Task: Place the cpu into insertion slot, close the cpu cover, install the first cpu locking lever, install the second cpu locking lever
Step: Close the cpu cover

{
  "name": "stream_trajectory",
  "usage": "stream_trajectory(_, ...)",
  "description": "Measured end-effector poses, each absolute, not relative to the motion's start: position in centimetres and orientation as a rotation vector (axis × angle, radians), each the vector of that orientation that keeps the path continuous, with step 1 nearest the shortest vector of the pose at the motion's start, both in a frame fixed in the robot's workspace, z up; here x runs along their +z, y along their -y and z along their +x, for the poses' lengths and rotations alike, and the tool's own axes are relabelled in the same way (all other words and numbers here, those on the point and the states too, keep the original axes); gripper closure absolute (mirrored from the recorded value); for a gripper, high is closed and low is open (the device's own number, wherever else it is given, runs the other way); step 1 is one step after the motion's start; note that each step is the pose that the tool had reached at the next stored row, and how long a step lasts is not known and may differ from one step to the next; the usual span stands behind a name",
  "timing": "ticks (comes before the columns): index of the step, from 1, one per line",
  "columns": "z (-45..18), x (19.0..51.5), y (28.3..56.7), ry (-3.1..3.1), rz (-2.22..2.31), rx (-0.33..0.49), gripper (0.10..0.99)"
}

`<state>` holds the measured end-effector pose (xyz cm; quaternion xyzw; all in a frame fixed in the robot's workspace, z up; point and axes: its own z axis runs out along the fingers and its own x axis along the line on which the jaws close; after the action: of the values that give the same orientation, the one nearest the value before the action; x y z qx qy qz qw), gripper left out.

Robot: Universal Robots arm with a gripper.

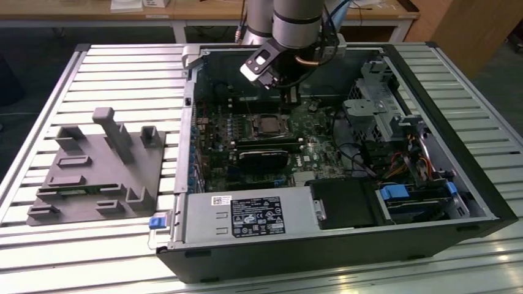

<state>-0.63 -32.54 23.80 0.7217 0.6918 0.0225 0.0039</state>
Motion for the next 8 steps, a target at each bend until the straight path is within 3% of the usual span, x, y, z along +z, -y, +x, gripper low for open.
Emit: stream_trajectory(8, -1.75, 23.34, 32.55, -2.168, 2.262, 0.070, 0.980)
